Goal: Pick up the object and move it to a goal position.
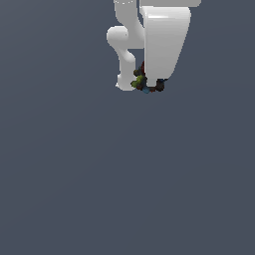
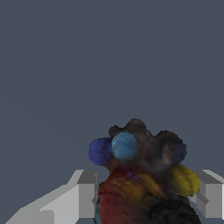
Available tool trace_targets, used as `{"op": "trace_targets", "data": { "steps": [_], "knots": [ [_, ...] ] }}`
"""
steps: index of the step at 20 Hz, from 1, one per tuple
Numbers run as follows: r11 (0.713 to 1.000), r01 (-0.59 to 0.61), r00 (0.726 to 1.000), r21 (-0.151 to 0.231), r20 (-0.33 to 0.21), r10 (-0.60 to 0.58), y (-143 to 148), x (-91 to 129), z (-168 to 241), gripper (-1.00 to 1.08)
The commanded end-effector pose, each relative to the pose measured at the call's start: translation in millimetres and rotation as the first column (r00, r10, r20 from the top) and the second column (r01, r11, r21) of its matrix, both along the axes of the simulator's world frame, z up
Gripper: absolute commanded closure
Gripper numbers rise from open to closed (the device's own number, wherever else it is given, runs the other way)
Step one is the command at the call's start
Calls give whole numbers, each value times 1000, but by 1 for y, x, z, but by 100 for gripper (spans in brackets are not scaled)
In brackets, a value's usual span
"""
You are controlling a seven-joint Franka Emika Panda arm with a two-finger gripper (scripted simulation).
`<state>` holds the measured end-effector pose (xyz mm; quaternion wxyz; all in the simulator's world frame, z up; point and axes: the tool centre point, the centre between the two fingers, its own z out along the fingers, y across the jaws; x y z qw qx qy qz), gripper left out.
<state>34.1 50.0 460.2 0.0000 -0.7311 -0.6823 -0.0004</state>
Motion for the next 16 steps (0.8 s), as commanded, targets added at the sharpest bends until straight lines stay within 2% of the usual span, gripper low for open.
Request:
{"op": "trace_targets", "data": {
  "steps": [1,8,16],
  "knots": [
    [1000,1,1000,0,0,-1,2,0,15,108],
    [1000,1,1000,0,0,-1,5,0,38,108],
    [1000,2,1000,0,-1,-2,6,1,45,108]
  ]
}}
